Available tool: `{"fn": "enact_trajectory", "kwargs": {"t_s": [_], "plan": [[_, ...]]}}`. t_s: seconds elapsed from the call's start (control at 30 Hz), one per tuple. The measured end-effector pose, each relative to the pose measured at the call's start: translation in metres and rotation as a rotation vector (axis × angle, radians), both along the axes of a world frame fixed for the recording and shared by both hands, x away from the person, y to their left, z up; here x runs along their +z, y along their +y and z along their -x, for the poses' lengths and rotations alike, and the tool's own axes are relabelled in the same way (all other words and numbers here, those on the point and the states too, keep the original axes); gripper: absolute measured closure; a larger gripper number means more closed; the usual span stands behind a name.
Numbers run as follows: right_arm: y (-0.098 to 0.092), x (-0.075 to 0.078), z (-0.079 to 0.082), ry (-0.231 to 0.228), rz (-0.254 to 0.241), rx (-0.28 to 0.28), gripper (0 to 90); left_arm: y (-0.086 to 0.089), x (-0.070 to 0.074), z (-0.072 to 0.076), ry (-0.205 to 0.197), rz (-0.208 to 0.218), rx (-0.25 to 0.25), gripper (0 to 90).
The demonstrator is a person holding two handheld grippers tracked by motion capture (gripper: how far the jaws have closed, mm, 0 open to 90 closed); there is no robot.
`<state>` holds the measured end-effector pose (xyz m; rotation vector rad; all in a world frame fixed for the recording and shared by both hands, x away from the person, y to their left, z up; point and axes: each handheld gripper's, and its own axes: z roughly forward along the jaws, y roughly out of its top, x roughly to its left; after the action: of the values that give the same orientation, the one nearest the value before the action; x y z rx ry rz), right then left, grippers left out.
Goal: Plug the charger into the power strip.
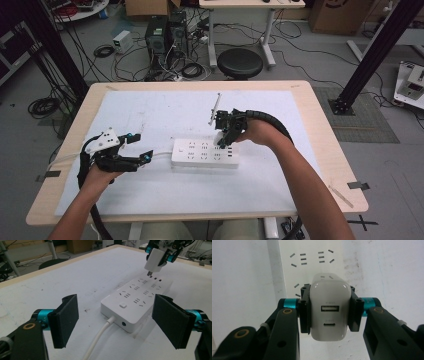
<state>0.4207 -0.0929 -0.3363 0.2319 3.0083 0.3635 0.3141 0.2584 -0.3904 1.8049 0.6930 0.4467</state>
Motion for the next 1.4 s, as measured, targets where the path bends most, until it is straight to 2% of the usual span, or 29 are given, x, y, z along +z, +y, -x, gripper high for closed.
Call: {"fn": "enact_trajectory", "kwargs": {"t_s": [0.33,0.47,0.67,0.83,0.87,0.9,0.97,1.07,1.1,1.23,1.4], "plan": [[0.011,-0.013,-0.004,-0.008,0.060,0.059,63.3,0.001,-0.004,0.000,0.012,0.005,-0.005,21.5],[0.022,-0.016,-0.004,-0.020,0.121,0.100,63.5,0.003,-0.006,0.000,0.017,0.014,0.001,21.4],[0.030,-0.016,-0.009,0.010,0.151,0.095,63.6,0.008,-0.011,0.001,0.023,0.031,0.021,21.4],[0.034,-0.016,-0.011,0.024,0.166,0.056,63.7,0.007,-0.011,0.000,0.024,0.026,0.016,21.4],[0.035,-0.016,-0.012,0.029,0.176,0.054,63.6,0.006,-0.011,0.000,0.025,0.030,0.019,21.4],[0.037,-0.023,-0.011,0.030,0.210,0.058,63.6,0.006,-0.011,0.000,0.027,0.029,0.014,21.4],[0.041,-0.024,-0.009,0.016,0.222,0.076,63.6,0.005,-0.010,0.001,0.022,0.033,0.014,21.4],[0.038,-0.024,-0.012,0.029,0.205,0.080,63.7,0.004,-0.009,0.001,0.021,0.033,0.009,21.4],[0.039,-0.024,-0.012,0.026,0.221,0.085,63.7,0.004,-0.009,0.001,0.021,0.030,0.009,21.5],[0.039,-0.025,-0.012,0.031,0.219,0.074,63.7,0.003,-0.010,0.000,0.023,0.026,0.007,21.4],[0.046,-0.026,-0.012,0.028,0.247,0.075,63.8,0.001,-0.010,-0.001,0.022,0.038,0.011,21.4]]}}
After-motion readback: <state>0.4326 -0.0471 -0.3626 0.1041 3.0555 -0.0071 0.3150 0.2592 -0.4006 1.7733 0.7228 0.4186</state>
